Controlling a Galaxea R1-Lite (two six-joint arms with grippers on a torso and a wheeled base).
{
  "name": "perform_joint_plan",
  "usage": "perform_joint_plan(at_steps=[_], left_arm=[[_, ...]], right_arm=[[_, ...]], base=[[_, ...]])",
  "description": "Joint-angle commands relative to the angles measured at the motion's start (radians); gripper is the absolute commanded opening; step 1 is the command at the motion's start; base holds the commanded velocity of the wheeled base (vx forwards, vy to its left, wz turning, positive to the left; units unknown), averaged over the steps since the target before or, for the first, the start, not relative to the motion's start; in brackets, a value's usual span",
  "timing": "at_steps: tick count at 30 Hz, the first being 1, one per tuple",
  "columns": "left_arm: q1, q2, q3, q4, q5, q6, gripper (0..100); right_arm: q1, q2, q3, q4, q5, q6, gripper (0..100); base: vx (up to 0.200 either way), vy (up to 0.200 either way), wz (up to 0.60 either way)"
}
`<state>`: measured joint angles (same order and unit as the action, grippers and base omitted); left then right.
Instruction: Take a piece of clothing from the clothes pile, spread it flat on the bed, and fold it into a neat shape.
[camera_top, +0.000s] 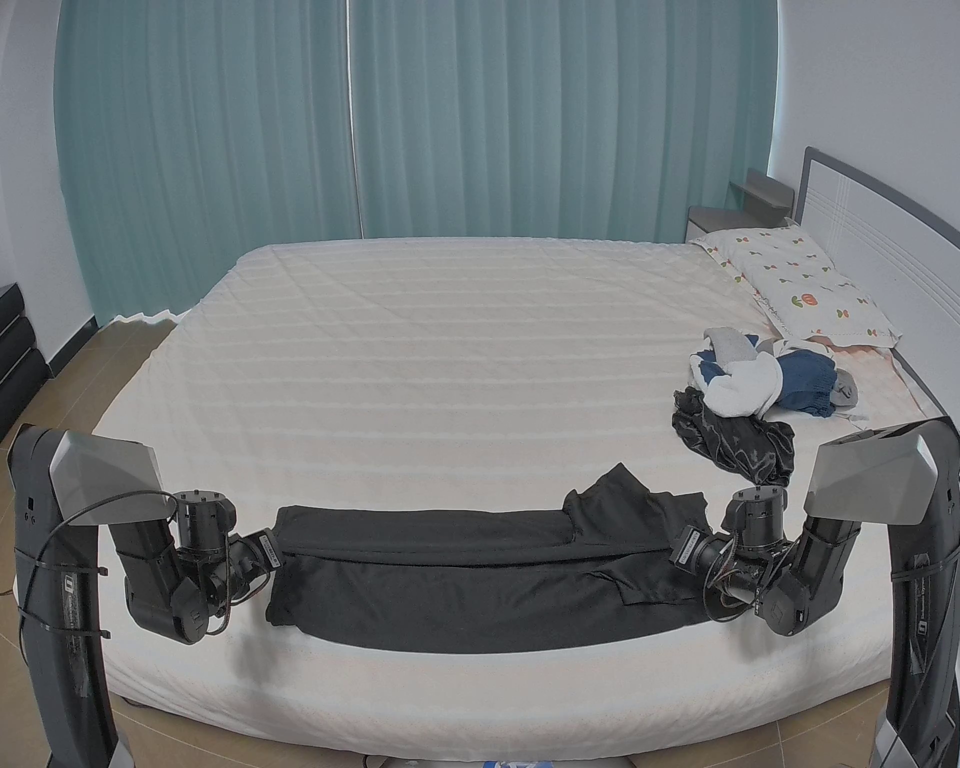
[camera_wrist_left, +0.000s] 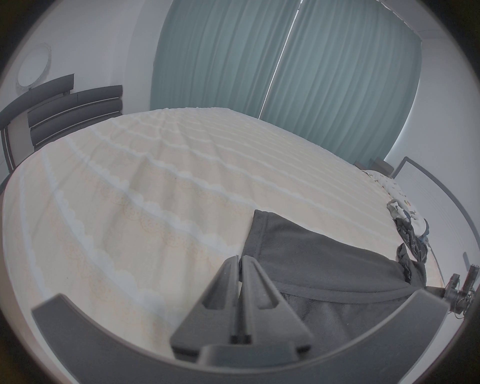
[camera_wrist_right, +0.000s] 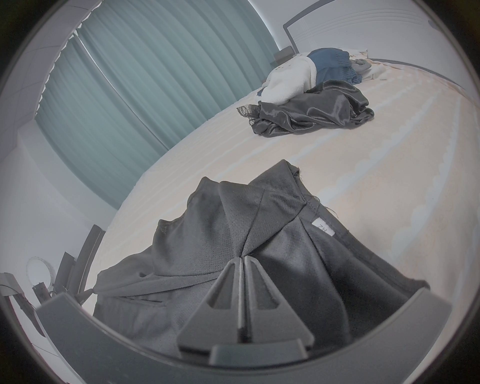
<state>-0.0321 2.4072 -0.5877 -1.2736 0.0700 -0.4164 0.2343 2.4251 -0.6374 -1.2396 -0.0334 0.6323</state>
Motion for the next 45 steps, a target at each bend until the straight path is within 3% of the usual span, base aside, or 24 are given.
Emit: perform_joint_plan(at_steps=[1, 3, 4, 9, 10, 15, 19, 23, 26, 32, 45], left_arm=[[0.0, 0.01, 0.006, 0.0, 0.001, 0.008, 100], [0.0, 0.013, 0.006, -0.001, 0.002, 0.008, 100], [0.0, 0.013, 0.006, -0.001, 0.002, 0.008, 100], [0.0, 0.007, 0.025, -0.009, 0.002, 0.01, 100], [0.012, -0.013, 0.038, -0.012, 0.002, 0.005, 100], [0.041, -0.063, 0.009, -0.004, -0.001, -0.018, 100], [0.038, -0.089, -0.06, 0.022, -0.001, -0.136, 100], [0.032, -0.109, -0.182, 0.212, -0.012, -0.216, 100], [0.032, -0.105, -0.287, 0.364, -0.084, -0.282, 100], [0.037, -0.082, -0.425, 0.563, -0.253, -0.295, 100], [0.035, 0.026, -0.501, 0.58, -0.251, -0.252, 100]], right_arm=[[0.005, 0.017, 0.004, 0.0, 0.0, -0.008, 0], [0.011, 0.023, 0.009, -0.001, -0.002, -0.016, 0], [0.011, 0.023, 0.009, -0.001, 0.0, -0.016, 100], [0.014, 0.0, 0.022, -0.001, -0.005, -0.02, 100], [-0.001, -0.092, 0.05, 0.014, 0.001, -0.039, 100], [-0.062, -0.189, 0.053, 0.042, 0.03, -0.04, 100], [-0.102, -0.182, 0.033, 0.074, 0.086, -0.036, 100], [-0.102, -0.139, 0.007, 0.071, 0.104, -0.028, 100], [-0.101, -0.115, -0.008, 0.071, 0.13, -0.011, 100], [-0.122, -0.087, -0.025, 0.069, 0.188, 0.023, 100], [-0.145, -0.087, -0.053, 0.065, 0.221, 0.052, 100]], base=[[0.0, 0.0, 0.0], [0.0, 0.0, 0.0], [0.0, 0.0, 0.0], [0.0, 0.0, 0.0], [0.0, 0.0, 0.0], [0.0, 0.0, 0.0], [0.0, 0.0, 0.0], [0.0, 0.0, 0.0], [0.0, 0.0, 0.0], [0.0, 0.0, 0.0], [0.0, 0.0, 0.0]])
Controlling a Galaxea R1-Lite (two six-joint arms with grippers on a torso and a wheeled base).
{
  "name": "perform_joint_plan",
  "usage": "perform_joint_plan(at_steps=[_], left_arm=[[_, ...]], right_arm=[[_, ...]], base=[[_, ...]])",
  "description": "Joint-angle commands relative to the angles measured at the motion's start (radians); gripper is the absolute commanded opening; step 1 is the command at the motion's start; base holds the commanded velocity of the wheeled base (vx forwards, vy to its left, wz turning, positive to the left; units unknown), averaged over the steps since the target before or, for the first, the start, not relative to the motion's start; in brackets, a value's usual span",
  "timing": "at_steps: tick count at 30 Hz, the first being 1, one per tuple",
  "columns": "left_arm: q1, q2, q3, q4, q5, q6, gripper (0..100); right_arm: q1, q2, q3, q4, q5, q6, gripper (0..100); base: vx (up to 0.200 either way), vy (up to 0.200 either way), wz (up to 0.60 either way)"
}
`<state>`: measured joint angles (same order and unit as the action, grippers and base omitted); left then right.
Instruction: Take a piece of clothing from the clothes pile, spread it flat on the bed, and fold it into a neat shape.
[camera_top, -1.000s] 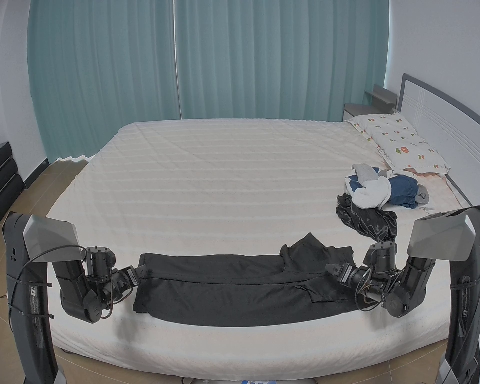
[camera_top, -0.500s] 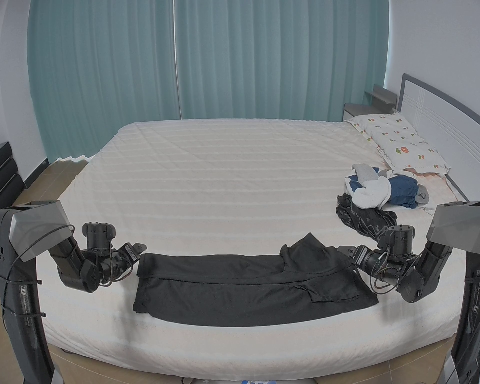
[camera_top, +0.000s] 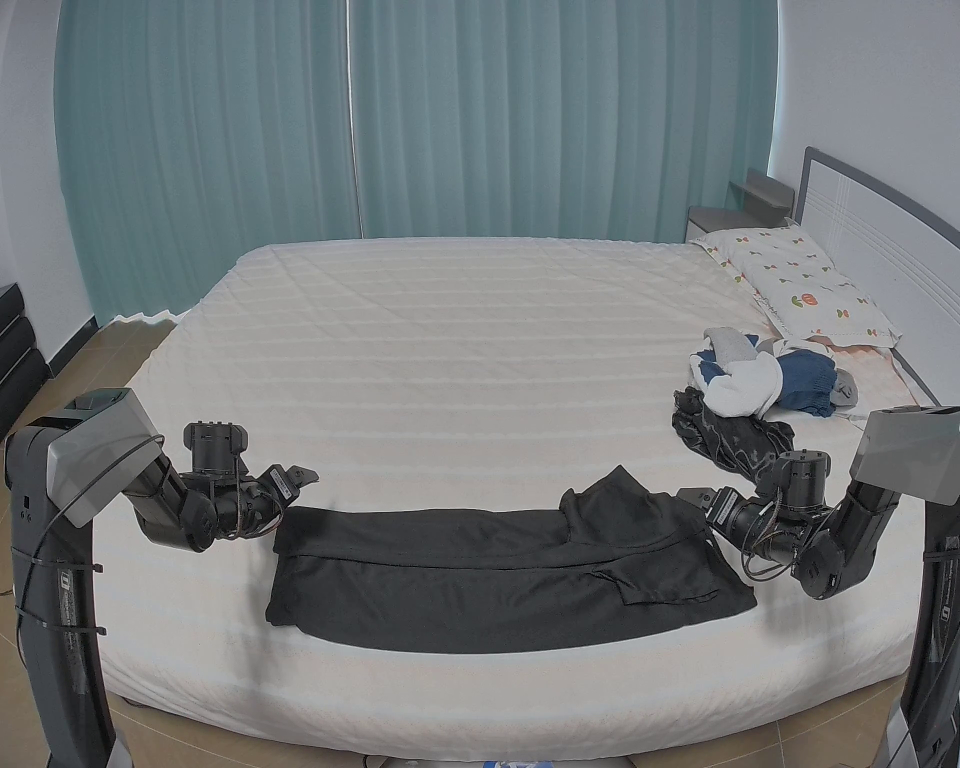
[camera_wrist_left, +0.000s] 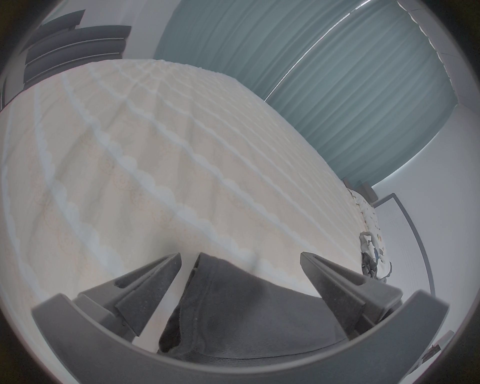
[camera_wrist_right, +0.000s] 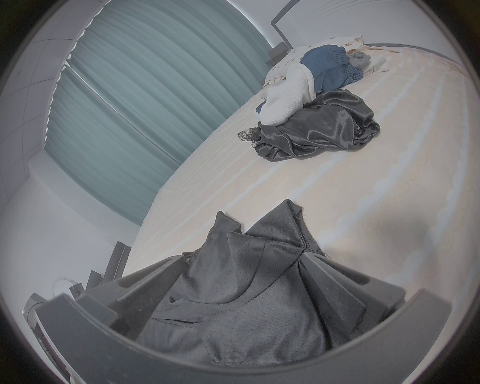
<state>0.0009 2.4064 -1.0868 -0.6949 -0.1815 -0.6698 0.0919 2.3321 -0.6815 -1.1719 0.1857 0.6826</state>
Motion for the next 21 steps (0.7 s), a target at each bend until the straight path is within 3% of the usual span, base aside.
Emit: perform_joint_plan(at_steps=[1, 9, 10, 21], left_arm=[[0.002, 0.03, -0.002, 0.0, 0.0, 0.001, 100], [-0.002, 0.037, -0.012, 0.002, 0.002, 0.001, 100], [-0.002, 0.039, -0.012, 0.002, 0.004, 0.001, 0], [0.001, 0.037, 0.011, -0.002, 0.037, -0.002, 0]], right_arm=[[-0.003, 0.006, -0.016, -0.002, 0.001, 0.003, 100], [-0.008, 0.033, -0.079, 0.011, 0.008, 0.032, 100], [-0.012, 0.032, -0.084, 0.012, 0.009, 0.032, 100], [-0.061, 0.064, -0.265, 0.261, 0.018, 0.029, 100]], base=[[0.0, 0.0, 0.0], [0.0, 0.0, 0.0], [0.0, 0.0, 0.0], [0.0, 0.0, 0.0]])
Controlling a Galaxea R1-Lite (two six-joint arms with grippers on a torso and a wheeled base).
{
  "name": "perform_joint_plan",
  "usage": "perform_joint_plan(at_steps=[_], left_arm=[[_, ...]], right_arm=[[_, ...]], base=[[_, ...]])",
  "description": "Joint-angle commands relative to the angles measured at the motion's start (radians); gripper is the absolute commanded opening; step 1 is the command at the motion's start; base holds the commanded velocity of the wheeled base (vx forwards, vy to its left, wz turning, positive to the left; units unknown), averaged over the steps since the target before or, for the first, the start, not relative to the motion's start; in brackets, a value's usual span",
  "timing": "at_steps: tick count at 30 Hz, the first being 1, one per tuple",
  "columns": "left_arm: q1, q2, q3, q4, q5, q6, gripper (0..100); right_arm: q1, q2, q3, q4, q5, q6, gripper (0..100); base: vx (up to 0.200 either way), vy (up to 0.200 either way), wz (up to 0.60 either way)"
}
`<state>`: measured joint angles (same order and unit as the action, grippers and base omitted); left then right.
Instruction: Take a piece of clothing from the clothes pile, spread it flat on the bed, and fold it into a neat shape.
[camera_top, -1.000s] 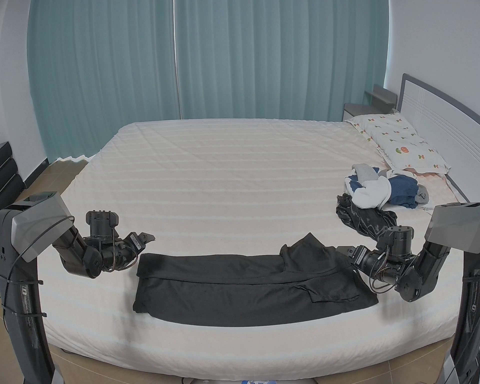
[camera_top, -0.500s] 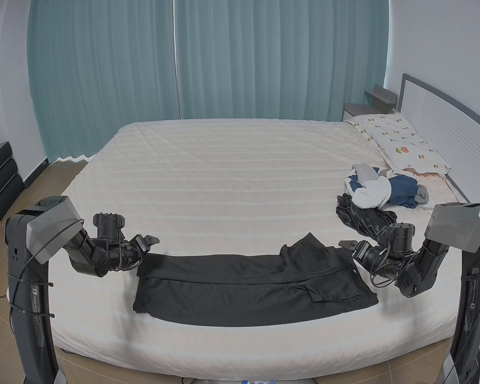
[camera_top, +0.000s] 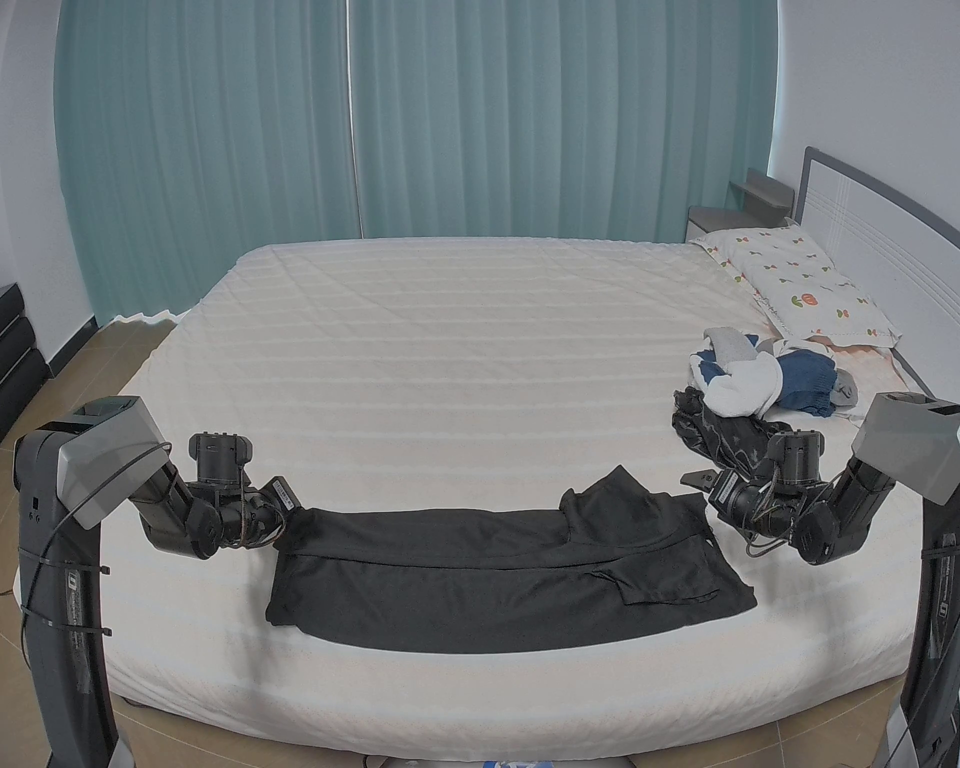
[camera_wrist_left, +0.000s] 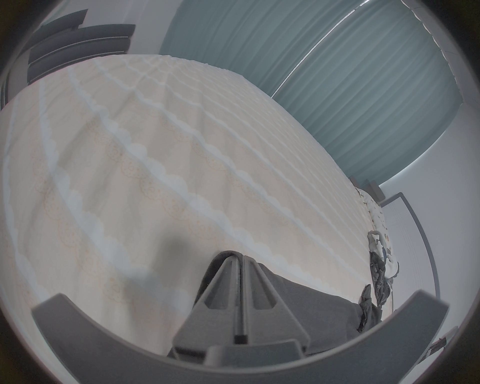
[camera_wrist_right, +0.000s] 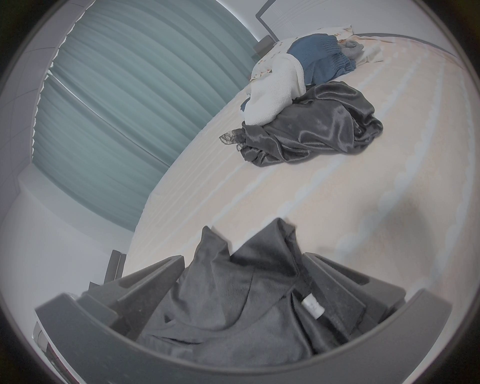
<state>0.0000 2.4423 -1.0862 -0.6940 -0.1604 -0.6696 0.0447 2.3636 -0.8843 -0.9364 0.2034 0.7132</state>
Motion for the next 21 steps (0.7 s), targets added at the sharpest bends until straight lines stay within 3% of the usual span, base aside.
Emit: perform_joint_plan(at_steps=[1, 12, 13, 21], left_arm=[[0.003, 0.001, 0.011, -0.004, 0.019, -0.002, 0], [0.003, -0.005, 0.025, -0.005, 0.038, -0.007, 0], [0.003, -0.005, 0.026, -0.004, 0.038, -0.007, 0], [0.005, 0.0, 0.023, -0.01, 0.09, -0.012, 0]], right_arm=[[-0.016, 0.036, -0.067, 0.027, 0.001, -0.001, 100], [-0.008, 0.152, -0.171, 0.03, 0.004, 0.0, 100], [-0.008, 0.16, -0.179, 0.03, 0.004, 0.0, 0], [-0.029, 0.181, -0.206, 0.011, -0.002, 0.046, 0]], base=[[0.0, 0.0, 0.0], [0.0, 0.0, 0.0], [0.0, 0.0, 0.0], [0.0, 0.0, 0.0]])
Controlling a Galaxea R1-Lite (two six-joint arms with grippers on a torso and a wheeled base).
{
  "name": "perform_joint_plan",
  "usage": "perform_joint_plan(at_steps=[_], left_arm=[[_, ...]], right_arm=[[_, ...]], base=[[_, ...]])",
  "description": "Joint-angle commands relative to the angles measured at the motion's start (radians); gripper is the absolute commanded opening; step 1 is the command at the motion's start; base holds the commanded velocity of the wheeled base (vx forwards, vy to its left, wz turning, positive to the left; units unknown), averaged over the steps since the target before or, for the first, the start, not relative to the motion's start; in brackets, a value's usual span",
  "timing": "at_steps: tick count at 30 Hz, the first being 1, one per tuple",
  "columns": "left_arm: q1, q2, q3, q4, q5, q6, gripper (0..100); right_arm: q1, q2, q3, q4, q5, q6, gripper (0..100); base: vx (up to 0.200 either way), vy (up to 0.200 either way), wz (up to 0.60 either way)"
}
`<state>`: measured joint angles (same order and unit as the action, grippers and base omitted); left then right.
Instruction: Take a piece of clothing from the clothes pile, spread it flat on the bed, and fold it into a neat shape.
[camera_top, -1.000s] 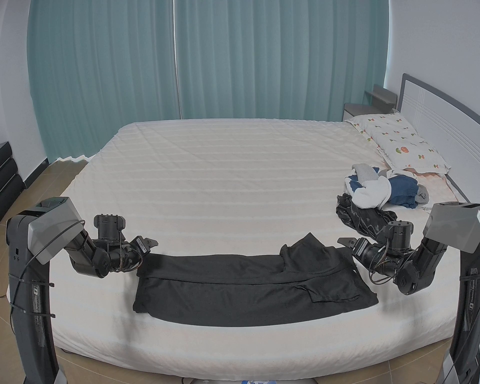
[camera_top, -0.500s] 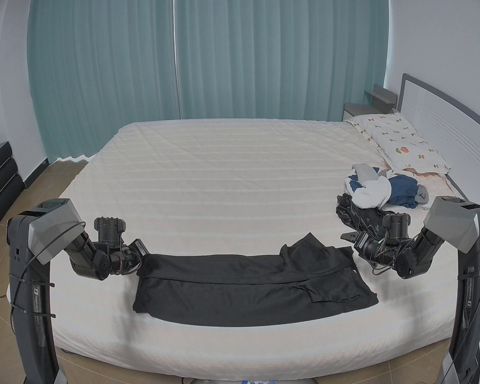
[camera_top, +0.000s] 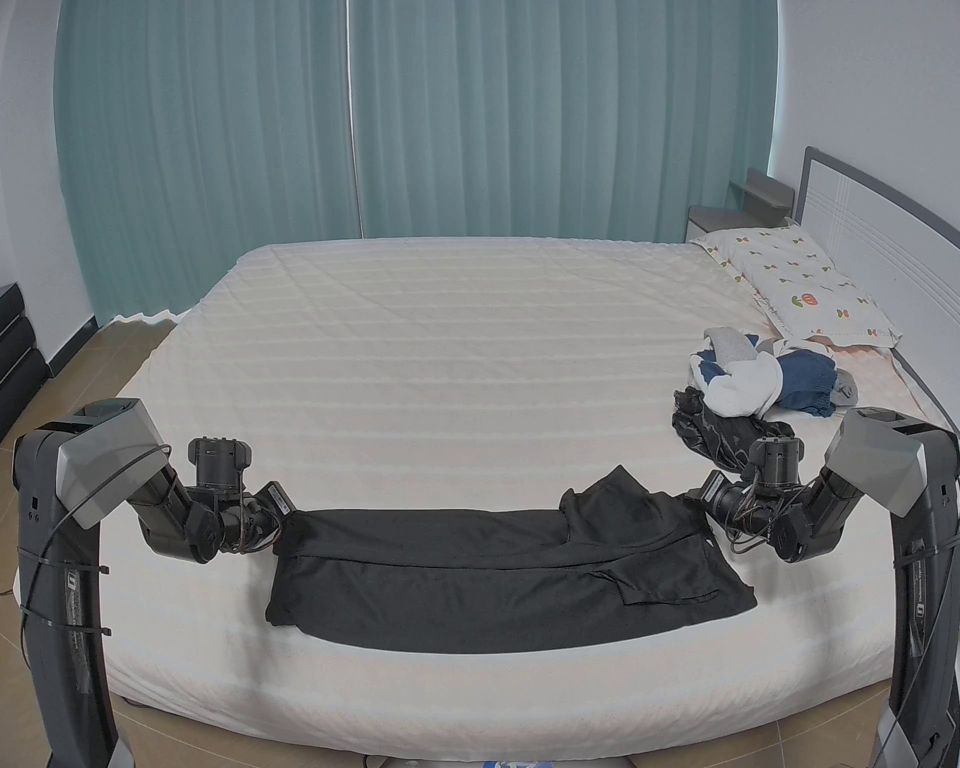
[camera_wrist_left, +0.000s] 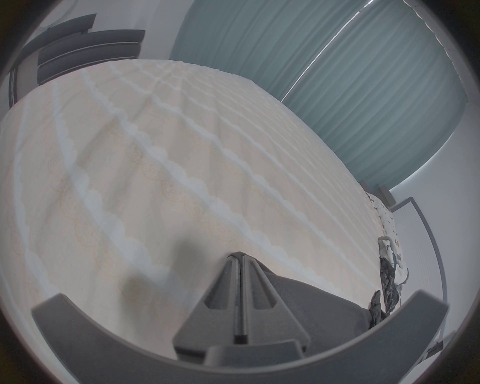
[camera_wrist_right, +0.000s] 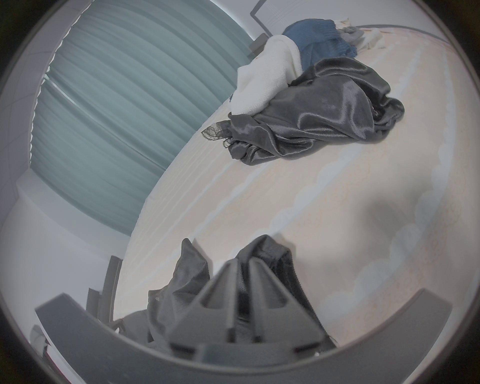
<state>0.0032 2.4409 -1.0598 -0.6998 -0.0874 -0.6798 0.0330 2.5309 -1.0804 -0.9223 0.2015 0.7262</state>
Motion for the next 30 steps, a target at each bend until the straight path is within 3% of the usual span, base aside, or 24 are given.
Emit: perform_joint_plan(at_steps=[1, 6, 24, 25, 30], left_arm=[[0.003, 0.003, -0.005, -0.004, 0.018, -0.003, 0], [0.003, 0.003, -0.012, -0.014, 0.02, -0.024, 0], [0.001, 0.02, -0.008, -0.064, 0.038, -0.038, 0], [0.001, 0.02, -0.006, -0.064, 0.038, -0.035, 100], [-0.005, 0.02, -0.002, -0.066, 0.038, -0.034, 100]], right_arm=[[-0.021, 0.011, -0.012, -0.004, -0.001, 0.052, 0], [-0.041, -0.004, 0.004, -0.075, -0.001, 0.104, 0], [-0.042, 0.008, 0.027, -0.085, 0.003, 0.087, 0], [-0.039, 0.011, 0.027, -0.085, 0.003, 0.079, 100], [-0.036, -0.007, 0.042, -0.098, -0.001, 0.064, 100]], base=[[0.0, 0.0, 0.0], [0.0, 0.0, 0.0], [0.0, 0.0, 0.0], [0.0, 0.0, 0.0], [0.0, 0.0, 0.0]])
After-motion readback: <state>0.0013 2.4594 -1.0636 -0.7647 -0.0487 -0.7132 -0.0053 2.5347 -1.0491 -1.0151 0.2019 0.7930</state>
